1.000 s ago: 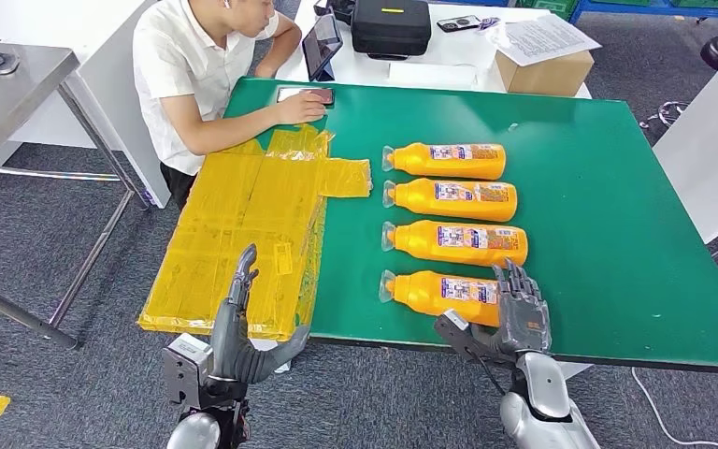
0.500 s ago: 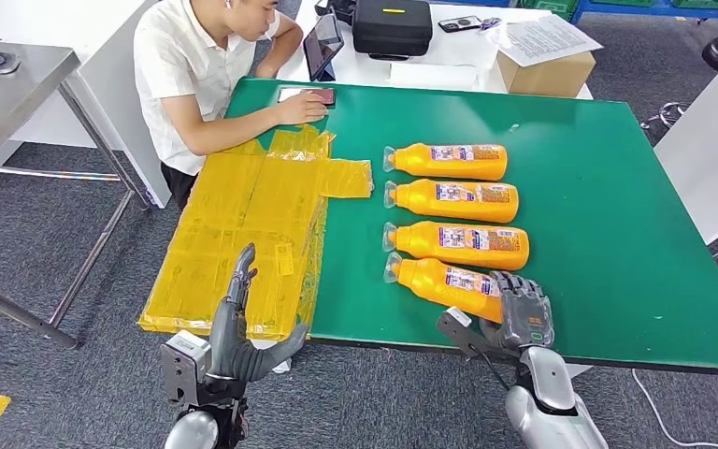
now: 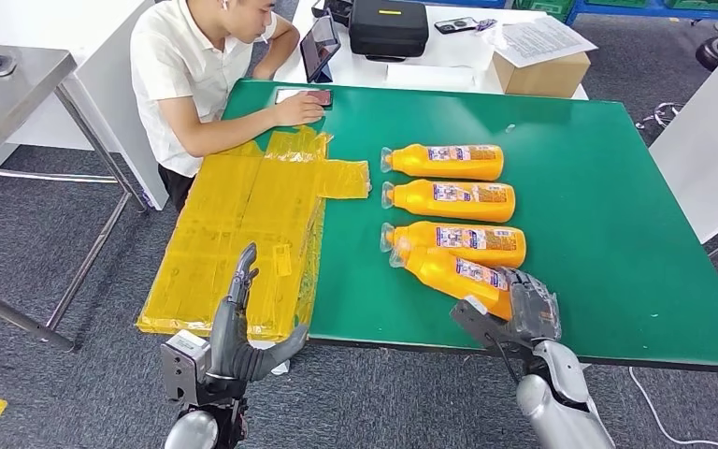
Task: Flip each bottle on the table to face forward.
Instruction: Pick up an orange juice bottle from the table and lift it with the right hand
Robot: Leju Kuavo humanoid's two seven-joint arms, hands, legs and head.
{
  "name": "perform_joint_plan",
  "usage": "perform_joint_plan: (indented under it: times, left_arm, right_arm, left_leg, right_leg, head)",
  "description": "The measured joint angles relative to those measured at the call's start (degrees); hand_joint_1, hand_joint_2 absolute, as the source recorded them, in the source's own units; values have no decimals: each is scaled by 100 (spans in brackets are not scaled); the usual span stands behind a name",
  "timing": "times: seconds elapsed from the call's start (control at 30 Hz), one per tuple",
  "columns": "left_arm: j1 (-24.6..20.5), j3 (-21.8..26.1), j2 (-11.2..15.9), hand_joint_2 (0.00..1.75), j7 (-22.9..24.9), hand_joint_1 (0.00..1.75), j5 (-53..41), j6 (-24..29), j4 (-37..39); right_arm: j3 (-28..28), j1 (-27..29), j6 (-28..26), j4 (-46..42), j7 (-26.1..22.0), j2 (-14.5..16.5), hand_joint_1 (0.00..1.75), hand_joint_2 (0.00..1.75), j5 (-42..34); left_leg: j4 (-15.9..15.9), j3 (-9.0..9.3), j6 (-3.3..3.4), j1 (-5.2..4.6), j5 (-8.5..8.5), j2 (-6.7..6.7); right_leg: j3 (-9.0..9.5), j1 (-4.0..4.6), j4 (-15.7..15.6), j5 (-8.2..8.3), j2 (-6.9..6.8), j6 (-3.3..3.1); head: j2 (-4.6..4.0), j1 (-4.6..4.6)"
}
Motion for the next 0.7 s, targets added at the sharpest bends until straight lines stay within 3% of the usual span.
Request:
perform_joint_plan:
  times: [0.23, 0.4, 0.53, 0.7]
  left_arm:
    - [-21, -25, 15, 175, 4, 0, 95, -43, 5]
    - [-18, 122, -73, 175, 754, 0, 2083, -44, 286]
    - [10, 100, -73, 175, 1020, 0, 3057, -514, 561]
    - [-77, -252, 22, 175, 1263, 0, 3147, -793, 996]
  right_arm:
    - [-165, -88, 184, 220, -511, 16, 175, 175, -700]
    - [-151, 342, 517, -380, -1624, 272, 175, 175, -1923]
    - [95, 663, 633, -1036, -1782, 474, 175, 175, -2519]
    - [378, 800, 827, -1513, -1935, 622, 175, 175, -2924]
  left_leg:
    - [-1, 76, 9, 2, -26, 36]
    - [-2, 68, 7, 3, -24, 40]
    - [-1, 24, 5, 7, -7, 29]
    - [-1, -32, 8, 4, -2, 17]
  right_leg:
    - [67, 3, -9, -19, 27, 1]
    - [111, 5, -7, -3, 30, 3]
    - [90, 9, -1, 3, 24, 5]
    - [44, 4, 1, 3, 18, 6]
  head:
    - [0, 1]
    - [0, -2]
    - [0, -4]
    - [0, -2]
